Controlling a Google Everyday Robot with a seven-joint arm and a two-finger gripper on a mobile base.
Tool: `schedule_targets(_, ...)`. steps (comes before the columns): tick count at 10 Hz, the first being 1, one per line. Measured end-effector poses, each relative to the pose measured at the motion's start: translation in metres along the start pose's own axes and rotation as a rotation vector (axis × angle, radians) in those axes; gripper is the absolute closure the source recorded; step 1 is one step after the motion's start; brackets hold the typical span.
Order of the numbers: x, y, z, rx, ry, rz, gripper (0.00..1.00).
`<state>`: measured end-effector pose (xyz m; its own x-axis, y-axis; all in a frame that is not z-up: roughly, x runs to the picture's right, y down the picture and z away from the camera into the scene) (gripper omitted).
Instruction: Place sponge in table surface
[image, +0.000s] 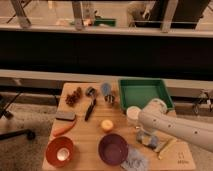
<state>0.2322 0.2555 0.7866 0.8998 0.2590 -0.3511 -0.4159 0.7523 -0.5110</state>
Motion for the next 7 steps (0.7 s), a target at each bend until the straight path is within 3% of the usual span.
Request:
schedule_targets(3,-0.005,0.005,0.0,-0.009,-0.007,-0.028,0.45)
schedule_targets(4,-0.009,0.007,-0.002,-0.015,-0.027,-0.046,0.33)
schedule_targets(6,-0.016,0.009,-0.005,-0.028,-0.077,-0.077,0.2)
schedule_targets(7,-0.018,0.01,-0.008,-0.033,-0.101,-0.09,0.2)
